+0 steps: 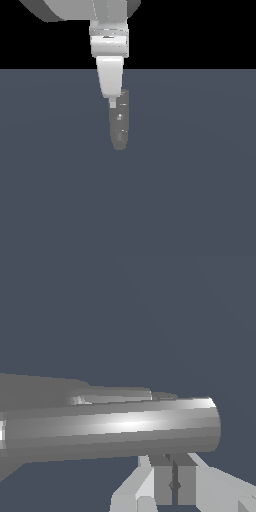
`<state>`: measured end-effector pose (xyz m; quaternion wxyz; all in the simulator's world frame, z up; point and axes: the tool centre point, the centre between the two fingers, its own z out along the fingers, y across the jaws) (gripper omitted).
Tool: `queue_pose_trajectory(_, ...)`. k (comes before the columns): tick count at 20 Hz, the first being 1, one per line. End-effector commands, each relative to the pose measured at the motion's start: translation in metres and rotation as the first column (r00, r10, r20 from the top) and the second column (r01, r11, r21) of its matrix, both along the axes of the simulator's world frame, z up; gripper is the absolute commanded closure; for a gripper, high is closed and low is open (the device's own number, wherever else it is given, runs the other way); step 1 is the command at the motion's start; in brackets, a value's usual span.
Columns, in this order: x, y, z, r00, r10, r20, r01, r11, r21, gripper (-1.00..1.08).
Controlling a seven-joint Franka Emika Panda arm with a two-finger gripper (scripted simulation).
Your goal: Turn on the faucet by rotating a designated handle.
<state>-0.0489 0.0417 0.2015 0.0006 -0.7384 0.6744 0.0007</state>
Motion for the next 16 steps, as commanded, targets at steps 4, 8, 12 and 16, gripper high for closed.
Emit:
queue_pose_trajectory(4, 0.003, -0.044, 0.0, 1.0, -0.023, 0.001, 0.023, 1.0, -0.002, 1.08)
queue_pose_trajectory(8, 0.005, -0.065, 0.0, 1.0, -0.024, 0.0, 0.024, 1.0, -0.002, 1.08)
queue_pose_trajectory(12, 0.008, -0.051, 0.0, 1.0, 0.005, 0.0, -0.005, 1.0, 0.002, 1.08)
queue_pose_trajectory(16, 0.015, -0.058, 0.0, 1.0, 0.003, 0.0, -0.003, 1.0, 0.001, 1.08)
